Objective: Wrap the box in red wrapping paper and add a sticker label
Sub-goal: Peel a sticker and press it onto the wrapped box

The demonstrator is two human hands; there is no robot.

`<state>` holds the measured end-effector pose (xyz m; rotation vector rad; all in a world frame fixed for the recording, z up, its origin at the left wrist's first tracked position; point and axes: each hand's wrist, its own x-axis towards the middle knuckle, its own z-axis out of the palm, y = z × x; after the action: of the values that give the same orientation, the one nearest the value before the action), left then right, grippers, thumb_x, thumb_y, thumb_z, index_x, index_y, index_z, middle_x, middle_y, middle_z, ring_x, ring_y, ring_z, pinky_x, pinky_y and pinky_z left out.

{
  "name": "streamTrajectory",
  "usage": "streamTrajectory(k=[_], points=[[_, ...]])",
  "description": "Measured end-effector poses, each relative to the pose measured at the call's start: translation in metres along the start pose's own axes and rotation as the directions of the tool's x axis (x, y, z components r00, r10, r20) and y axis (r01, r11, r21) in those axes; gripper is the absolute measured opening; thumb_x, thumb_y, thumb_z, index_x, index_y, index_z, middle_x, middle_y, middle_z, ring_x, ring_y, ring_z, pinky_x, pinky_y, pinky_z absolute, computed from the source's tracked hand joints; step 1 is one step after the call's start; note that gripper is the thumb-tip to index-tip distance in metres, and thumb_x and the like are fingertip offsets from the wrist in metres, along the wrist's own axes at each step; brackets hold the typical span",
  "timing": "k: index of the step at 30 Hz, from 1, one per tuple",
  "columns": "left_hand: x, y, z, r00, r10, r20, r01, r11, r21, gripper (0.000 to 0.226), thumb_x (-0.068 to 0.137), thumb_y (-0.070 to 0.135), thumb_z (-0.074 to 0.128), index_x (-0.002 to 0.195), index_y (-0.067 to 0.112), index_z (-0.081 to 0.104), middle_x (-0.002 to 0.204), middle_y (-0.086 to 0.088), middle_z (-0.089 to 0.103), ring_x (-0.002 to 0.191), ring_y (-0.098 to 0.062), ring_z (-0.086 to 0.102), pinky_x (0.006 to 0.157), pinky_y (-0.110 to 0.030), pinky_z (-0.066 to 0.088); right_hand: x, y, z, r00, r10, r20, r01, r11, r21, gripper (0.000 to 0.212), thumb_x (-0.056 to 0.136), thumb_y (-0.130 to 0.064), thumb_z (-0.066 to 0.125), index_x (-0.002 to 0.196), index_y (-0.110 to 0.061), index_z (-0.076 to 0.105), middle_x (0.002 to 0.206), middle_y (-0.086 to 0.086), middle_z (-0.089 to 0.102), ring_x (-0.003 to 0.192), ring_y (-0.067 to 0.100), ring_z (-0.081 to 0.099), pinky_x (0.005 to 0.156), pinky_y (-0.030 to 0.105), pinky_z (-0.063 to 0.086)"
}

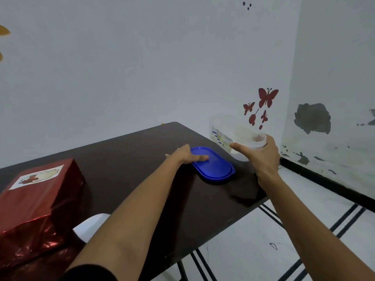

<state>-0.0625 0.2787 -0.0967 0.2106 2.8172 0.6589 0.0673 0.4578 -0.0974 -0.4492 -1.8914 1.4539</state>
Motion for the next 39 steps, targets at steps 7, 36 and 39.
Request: streamTrajectory(k=[7,36,39], points=[[-0.026,-0.034,-0.059,0.92,-0.24,-0.309,-0.097,0.625,-0.774,0.065,0.077,0.014,0.077,0.129,0.001,0.04,0.127,-0.015,0.054,0.105,-0.029,0.059,0.079,-0.041,0.053,-0.018,0.001,-0.002,0.998,-0.032,0.059,0.034,0.999,-0.033,0.09,0.056,-0.044,0.085,0.13,-0.014,0.045,0.13,0.003,0.054,0.118,0.022,0.05,0.093,0.031,0.043],[-0.142,0.017,-0.015,0.835,0.453,-0.313,-0.544,0.766,-0.342,0.026,0.091,0.023,0.058,0.11,0.009,0.07,0.114,-0.004,0.068,0.103,-0.009,0.059,0.088,-0.024,0.043,-0.053,-0.029,0.02,0.813,0.279,0.511,-0.449,0.86,0.244,0.029,0.101,-0.027,0.039,0.081,-0.017,0.058,0.089,0.003,0.063,0.084,0.011,0.058,0.078,0.02,0.045],[-0.115,0.007,-0.023,0.929,0.082,-0.36,-0.311,0.699,-0.644,0.082,0.086,0.048,0.063,0.15,0.016,0.022,0.156,-0.003,0.023,0.142,-0.02,0.026,0.111,-0.035,0.026,-0.052,-0.027,0.026,0.822,0.319,0.472,-0.459,0.862,0.216,0.025,0.099,-0.029,0.042,0.086,-0.016,0.058,0.11,0.012,0.062,0.107,0.021,0.056,0.093,0.03,0.043]])
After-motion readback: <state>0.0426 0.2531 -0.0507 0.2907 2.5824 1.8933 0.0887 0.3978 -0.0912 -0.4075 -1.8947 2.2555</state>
